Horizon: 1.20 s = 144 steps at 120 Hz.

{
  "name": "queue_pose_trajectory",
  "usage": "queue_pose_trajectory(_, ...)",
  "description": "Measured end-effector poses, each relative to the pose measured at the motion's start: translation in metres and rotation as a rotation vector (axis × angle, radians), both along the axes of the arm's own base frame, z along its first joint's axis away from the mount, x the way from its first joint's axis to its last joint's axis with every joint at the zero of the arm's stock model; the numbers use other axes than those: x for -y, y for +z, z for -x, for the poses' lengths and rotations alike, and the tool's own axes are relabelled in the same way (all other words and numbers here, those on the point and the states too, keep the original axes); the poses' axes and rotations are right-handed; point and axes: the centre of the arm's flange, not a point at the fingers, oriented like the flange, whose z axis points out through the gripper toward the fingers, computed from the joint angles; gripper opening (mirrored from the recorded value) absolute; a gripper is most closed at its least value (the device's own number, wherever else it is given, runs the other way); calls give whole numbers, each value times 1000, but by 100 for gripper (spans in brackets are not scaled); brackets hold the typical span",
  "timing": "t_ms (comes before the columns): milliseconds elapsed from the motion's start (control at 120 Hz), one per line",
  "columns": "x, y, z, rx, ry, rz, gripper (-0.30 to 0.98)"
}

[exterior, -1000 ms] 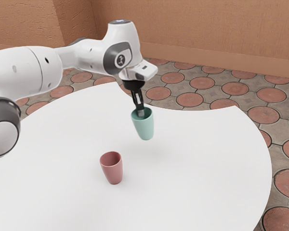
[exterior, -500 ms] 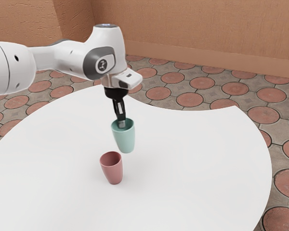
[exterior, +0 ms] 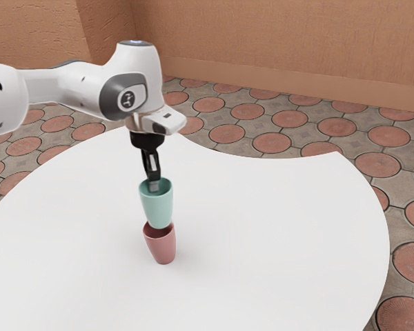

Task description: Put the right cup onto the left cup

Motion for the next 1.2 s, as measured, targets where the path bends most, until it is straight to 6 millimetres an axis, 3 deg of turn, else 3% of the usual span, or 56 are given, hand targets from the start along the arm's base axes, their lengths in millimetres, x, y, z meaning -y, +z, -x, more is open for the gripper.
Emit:
queue_pose_trajectory(233,-9,-6,2,-16,17,-32,-10)
queue_pose_trajectory(633,-3,-38,-10,-54,20,-76,-10)
queue_pose_trajectory(975,3,-43,-18,-49,26,-85,-10)
queue_pose_trajectory(1200,6,-39,-17,-44,38,-82,36)
